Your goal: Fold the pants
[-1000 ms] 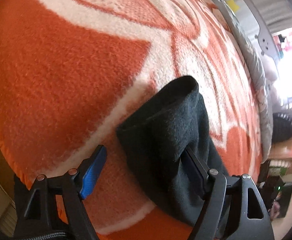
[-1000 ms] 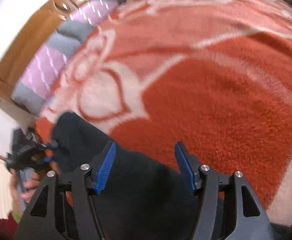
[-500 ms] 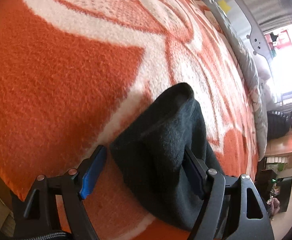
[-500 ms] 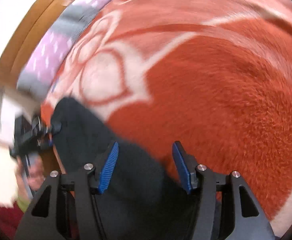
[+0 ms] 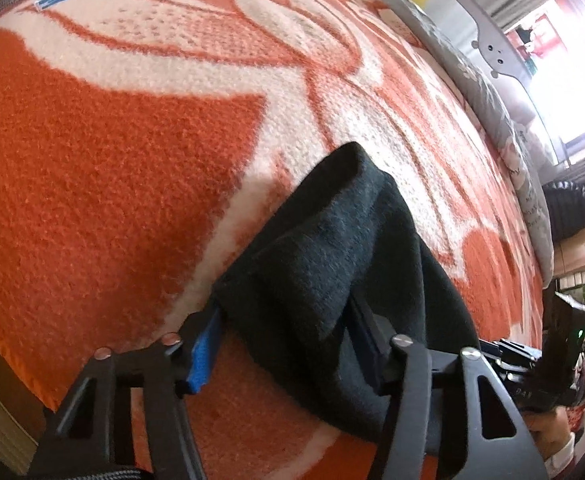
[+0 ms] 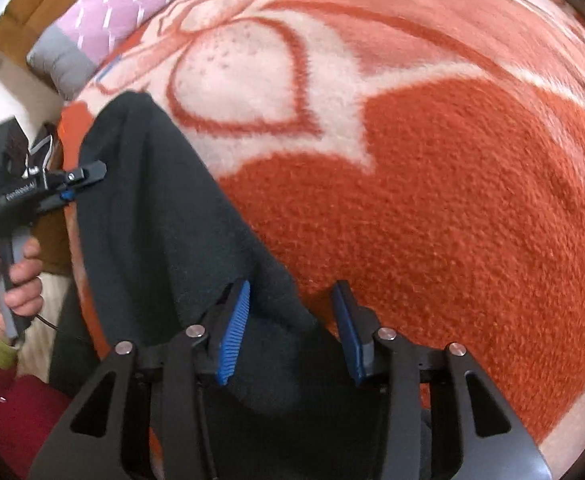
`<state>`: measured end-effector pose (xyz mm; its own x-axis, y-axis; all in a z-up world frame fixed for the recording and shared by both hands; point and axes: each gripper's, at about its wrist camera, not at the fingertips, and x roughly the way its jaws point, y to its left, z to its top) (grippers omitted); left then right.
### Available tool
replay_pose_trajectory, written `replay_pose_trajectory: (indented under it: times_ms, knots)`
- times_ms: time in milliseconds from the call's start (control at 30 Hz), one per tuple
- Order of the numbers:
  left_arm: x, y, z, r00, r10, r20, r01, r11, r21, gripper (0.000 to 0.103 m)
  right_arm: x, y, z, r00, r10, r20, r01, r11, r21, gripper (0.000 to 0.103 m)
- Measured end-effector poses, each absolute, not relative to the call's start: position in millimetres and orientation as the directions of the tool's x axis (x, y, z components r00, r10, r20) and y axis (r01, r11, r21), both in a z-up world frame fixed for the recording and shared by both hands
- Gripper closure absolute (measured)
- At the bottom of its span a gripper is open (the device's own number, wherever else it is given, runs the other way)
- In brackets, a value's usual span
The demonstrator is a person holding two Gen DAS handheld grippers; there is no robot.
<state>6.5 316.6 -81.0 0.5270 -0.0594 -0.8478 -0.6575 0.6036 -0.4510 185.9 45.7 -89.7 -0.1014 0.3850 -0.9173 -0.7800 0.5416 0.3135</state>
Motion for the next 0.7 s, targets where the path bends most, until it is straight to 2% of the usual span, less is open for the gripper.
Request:
replay_pose_trajectory:
  times_ms: [33,67,100,133,233,433,500,700]
  knots:
    - [6.1,314.7,-80.6,0.537,-0.063,-0.841,-0.647,0.609,-0.459,0.057,184.2,48.4,-87.5,-0.108,0.392,-0.914,-0.782,0.534,0.322,0.085]
    - [3.0,313.6,-79.1,0.551,-0.071,-0.831,-0.635,0.610,-0.474,0.061,179.0,49.7,-83.5,-0.083,0.379,-0.922,-0.799,0.527,0.289,0.086]
    - [1.0,313.4,-78.3,0.584,-0.098,-0.806,-0.609,0.604,-0.515,0.072,174.2,51.6,-79.8,-0.065,0.377,-0.924,-0.810,0.521,0.269,0.089]
    - [-1.1,313.6,-77.6,0.610,-0.121,-0.783,-0.587,0.595,-0.549,0.079,172.5,48.5,-74.4,-0.049,0.384,-0.922,-0.813,0.521,0.260,0.090]
    - [-12.5,313.9,-64.6,0.712,-0.166,-0.682,-0.486,0.585,-0.650,0.082,174.1,32.2,-53.2,0.004,0.455,-0.890,-0.786,0.552,0.279,0.092]
    - [-42.6,294.9,-21.2,0.825,-0.176,-0.536,-0.275,0.705,-0.654,0.083,181.4,6.0,-12.9,0.168,0.558,-0.813,-0.727,0.627,0.280,0.093]
    - [-42.2,288.9,-22.1,0.813,-0.172,-0.556,-0.264,0.743,-0.615,0.083,181.5,13.3,-13.7,0.237,0.534,-0.812,-0.718,0.659,0.225,0.093]
    - [-25.1,288.5,-70.3,0.672,-0.061,-0.738,-0.387,0.821,-0.421,0.082,185.9,46.1,-64.7,0.296,0.382,-0.875,-0.715,0.696,0.062,0.092]
